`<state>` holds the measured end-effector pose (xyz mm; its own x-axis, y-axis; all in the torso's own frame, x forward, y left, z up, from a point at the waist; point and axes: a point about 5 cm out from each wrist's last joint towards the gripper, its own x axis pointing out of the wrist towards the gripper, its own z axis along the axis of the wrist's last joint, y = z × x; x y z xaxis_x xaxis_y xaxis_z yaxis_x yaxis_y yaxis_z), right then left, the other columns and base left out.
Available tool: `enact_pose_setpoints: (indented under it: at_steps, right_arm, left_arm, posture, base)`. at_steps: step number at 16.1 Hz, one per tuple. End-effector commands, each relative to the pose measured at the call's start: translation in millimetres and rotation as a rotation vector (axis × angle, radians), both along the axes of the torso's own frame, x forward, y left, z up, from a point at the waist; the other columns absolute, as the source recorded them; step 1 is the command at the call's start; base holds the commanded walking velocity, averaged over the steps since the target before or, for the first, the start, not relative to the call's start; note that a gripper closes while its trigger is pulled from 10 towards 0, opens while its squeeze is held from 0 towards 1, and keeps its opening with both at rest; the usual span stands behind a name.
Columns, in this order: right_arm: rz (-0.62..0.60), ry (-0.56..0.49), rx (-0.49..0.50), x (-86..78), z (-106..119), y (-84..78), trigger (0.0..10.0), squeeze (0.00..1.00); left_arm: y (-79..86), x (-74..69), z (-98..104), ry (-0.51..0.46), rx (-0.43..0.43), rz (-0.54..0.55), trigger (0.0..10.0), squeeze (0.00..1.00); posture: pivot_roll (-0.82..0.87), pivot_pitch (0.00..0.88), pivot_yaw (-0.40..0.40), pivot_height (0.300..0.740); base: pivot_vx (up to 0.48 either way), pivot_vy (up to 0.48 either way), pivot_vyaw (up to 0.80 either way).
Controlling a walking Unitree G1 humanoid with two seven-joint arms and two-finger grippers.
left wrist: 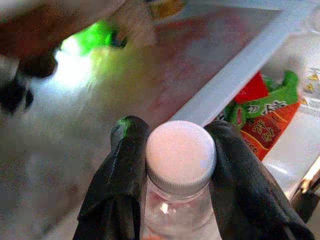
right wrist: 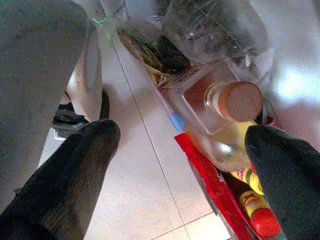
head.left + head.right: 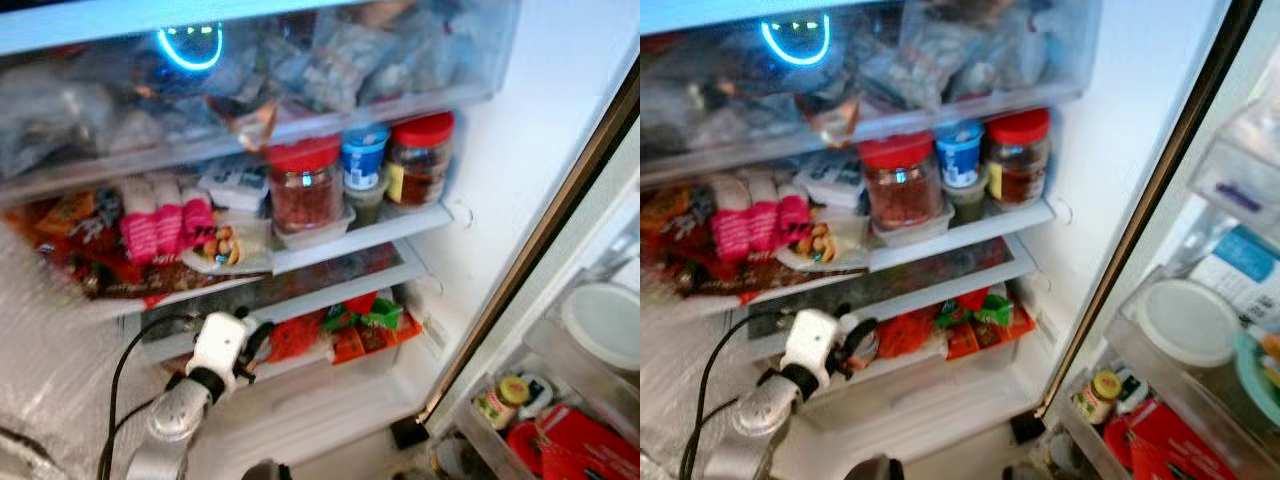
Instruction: Restocking fridge
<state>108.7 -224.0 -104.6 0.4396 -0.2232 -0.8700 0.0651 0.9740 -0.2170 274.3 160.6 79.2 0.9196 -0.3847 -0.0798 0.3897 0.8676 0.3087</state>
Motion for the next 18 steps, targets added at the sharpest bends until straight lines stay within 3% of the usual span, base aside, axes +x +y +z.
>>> enact_pose_setpoints:
  at_steps: [1, 3, 6, 8, 10, 12, 15, 18]
  right_arm:
    - [0.025, -0.004, 0.053, 1.1, -3, 17.1, 10.0, 0.00]
    - [0.021, -0.005, 0.060, 1.2, -3, 17.6, 10.0, 0.00]
    - [0.021, -0.001, 0.065, 1.1, -3, 18.4, 10.0, 0.00]
    - [0.021, -0.001, 0.067, 1.1, -3, 18.7, 10.0, 0.00]
    - [0.020, -0.001, 0.070, 1.3, -3, 19.0, 10.0, 0.00]
    - [0.016, -0.004, 0.072, 1.8, -3, 19.0, 10.0, 0.00]
    - [0.016, -0.005, 0.071, 2.1, -3, 18.7, 10.0, 0.00]
    - [0.016, -0.006, 0.071, 2.4, -3, 18.4, 10.0, 0.00]
  left_arm:
    - [-7.8, 3.9, 23, -0.114, 0.016, -0.047, 10.0, 0.00]
    - [-12.8, 3.6, 32, -0.150, 0.060, -0.103, 10.0, 0.00]
    - [-24.2, -4.9, 48, -0.204, 0.234, -0.288, 10.0, 0.00]
    - [-25.6, -6.0, 52, -0.240, 0.342, -0.333, 10.0, 0.00]
    - [-20.4, -0.4, 52, -0.254, 0.437, -0.300, 10.0, 0.00]
    - [-8.5, 8.5, 41, -0.285, 0.675, -0.260, 10.0, 0.00]
    - [4.5, 18.5, 25, -0.294, 0.894, -0.205, 10.0, 0.00]
    - [7.2, 24.8, 14, -0.283, 0.886, -0.180, 10.0, 0.00]
  posture:
    - [0.04, 0.084, 0.054, 0.651]
    - [0.05, 0.084, 0.056, 0.651]
    - [0.05, 0.084, 0.059, 0.651]
    - [0.05, 0.085, 0.061, 0.651]
    - [0.05, 0.083, 0.062, 0.651]
    - [0.05, 0.083, 0.062, 0.651]
    - [0.05, 0.088, 0.057, 0.651]
    - [0.04, 0.089, 0.055, 0.651]
  base:
    - [0.000, 0.000, 0.00]
    - [0.000, 0.000, 0.00]
    - [0.000, 0.000, 0.00]
    - [0.000, 0.000, 0.00]
    - [0.000, 0.000, 0.00]
    - [0.000, 0.000, 0.00]
    - [0.000, 0.000, 0.00]
    - [0.000, 0.000, 0.00]
